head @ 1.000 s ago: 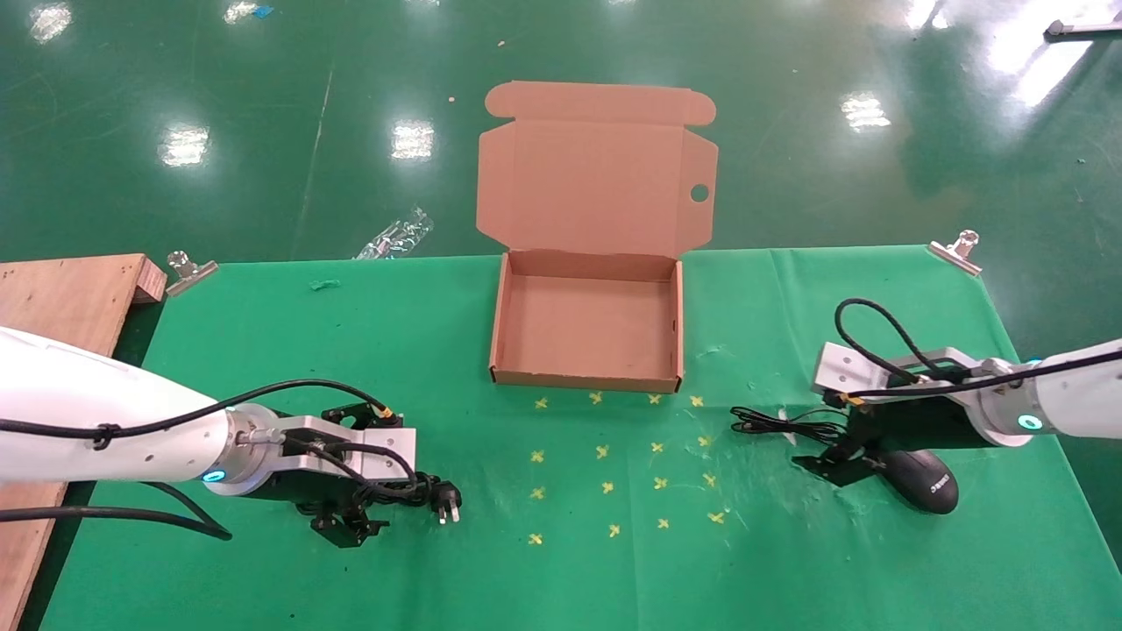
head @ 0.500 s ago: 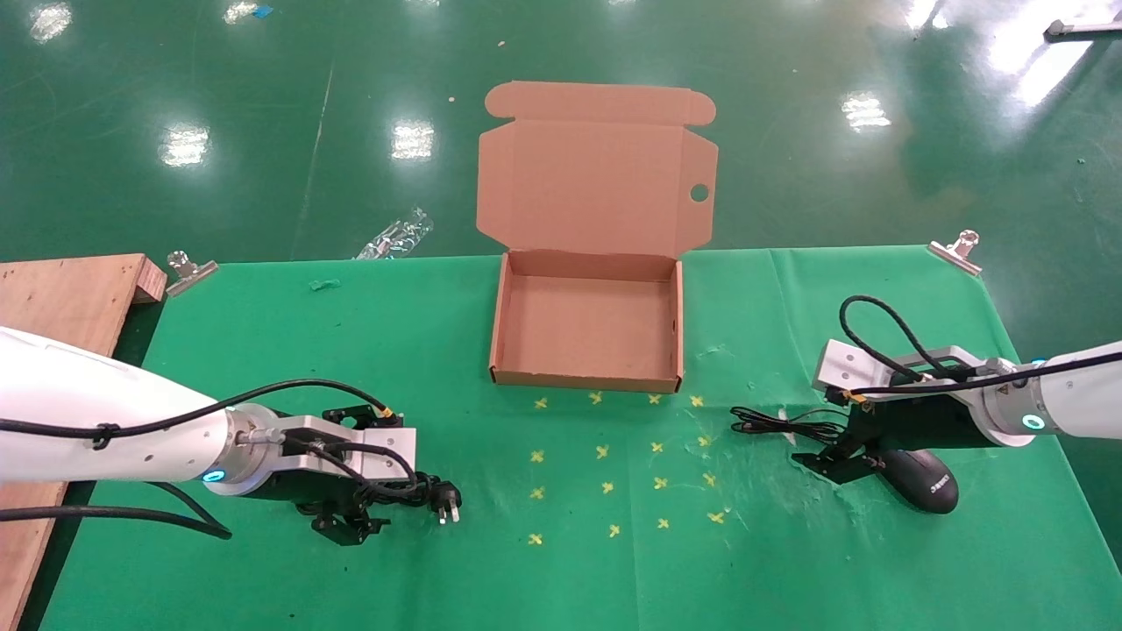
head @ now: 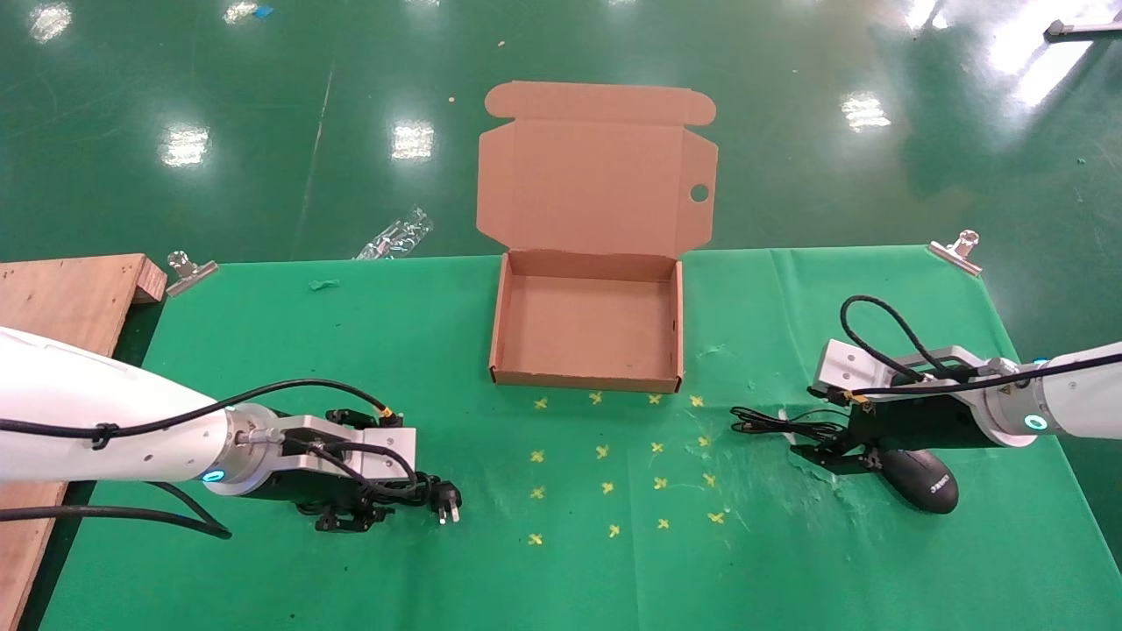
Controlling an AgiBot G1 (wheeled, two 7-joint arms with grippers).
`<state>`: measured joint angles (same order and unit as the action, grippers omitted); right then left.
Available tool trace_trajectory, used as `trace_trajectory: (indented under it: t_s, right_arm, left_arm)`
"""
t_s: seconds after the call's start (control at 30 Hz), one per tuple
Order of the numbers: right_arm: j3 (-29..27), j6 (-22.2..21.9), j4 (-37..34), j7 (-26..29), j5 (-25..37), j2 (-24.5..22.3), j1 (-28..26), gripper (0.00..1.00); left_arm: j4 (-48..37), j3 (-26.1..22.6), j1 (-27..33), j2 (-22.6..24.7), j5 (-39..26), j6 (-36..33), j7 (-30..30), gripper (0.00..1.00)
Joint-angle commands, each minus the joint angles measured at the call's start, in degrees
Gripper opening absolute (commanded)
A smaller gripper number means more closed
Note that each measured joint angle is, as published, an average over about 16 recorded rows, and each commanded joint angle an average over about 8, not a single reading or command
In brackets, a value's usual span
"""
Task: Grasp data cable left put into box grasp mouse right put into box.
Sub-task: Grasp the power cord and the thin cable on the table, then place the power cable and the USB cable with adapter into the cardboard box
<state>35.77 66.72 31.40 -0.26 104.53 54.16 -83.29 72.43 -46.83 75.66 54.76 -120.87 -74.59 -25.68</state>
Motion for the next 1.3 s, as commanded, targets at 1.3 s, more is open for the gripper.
trace_trajectory:
  t_s: [1.3]
  right_arm:
    - [-4.60,2.69,7.74,2.73,-3.94,-8.87,-7.56,0.00]
  left_arm:
    - [3.20,3.10,8.94,1.59,5.41,-3.54,0.98,0.00]
